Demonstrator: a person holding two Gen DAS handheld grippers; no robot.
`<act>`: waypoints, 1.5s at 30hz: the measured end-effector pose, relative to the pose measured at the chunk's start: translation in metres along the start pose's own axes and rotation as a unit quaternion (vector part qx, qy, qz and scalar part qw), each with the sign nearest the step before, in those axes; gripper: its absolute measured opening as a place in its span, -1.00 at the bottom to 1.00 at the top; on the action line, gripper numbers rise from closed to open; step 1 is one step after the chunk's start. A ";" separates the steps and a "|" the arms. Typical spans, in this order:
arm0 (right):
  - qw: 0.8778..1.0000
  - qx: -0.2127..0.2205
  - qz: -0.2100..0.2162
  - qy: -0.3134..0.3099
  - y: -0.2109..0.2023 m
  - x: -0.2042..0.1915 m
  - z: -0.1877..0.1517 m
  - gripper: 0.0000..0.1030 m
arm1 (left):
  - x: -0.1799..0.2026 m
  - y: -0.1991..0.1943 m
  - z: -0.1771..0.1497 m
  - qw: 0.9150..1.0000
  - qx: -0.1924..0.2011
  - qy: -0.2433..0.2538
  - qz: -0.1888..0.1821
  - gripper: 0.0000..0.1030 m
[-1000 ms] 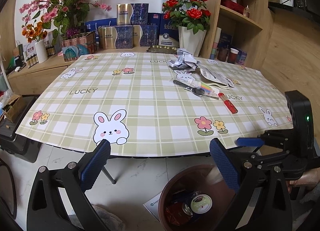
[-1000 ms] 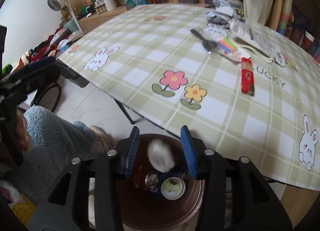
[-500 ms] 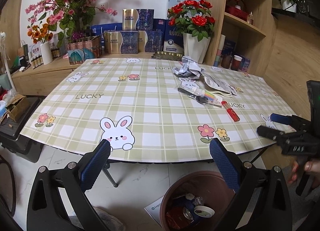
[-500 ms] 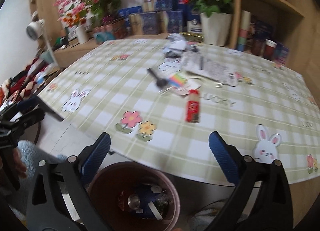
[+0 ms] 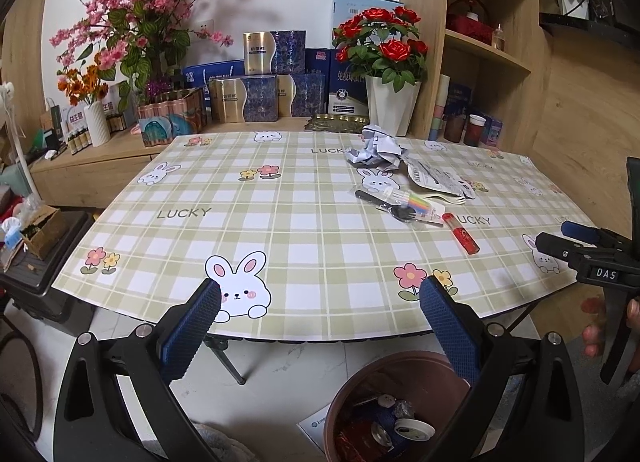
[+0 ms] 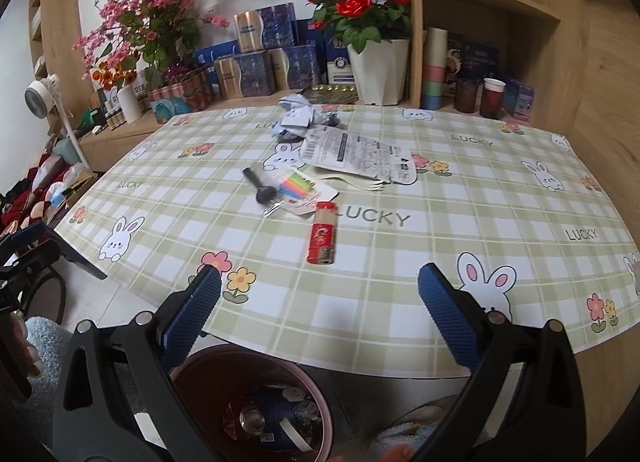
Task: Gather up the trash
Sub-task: 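Move both open grippers from the bin back over the table, then grasp the printed white packaging card with the right gripper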
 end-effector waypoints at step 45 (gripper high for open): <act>0.996 -0.071 -0.042 -0.028 0.121 0.045 0.076 0.89 | 0.038 0.113 0.092 0.999 -0.035 -0.002 -0.018 0.88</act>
Point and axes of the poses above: each gripper's, at about its wrist camera, not at the fingertips, and y roughly the way its jaws point, x to its right, z to its top, the point moved 8 cm from there along y, roughly the way its jaws point, and after that the axes turned 10 degrees about z, right-handed, at the moved point
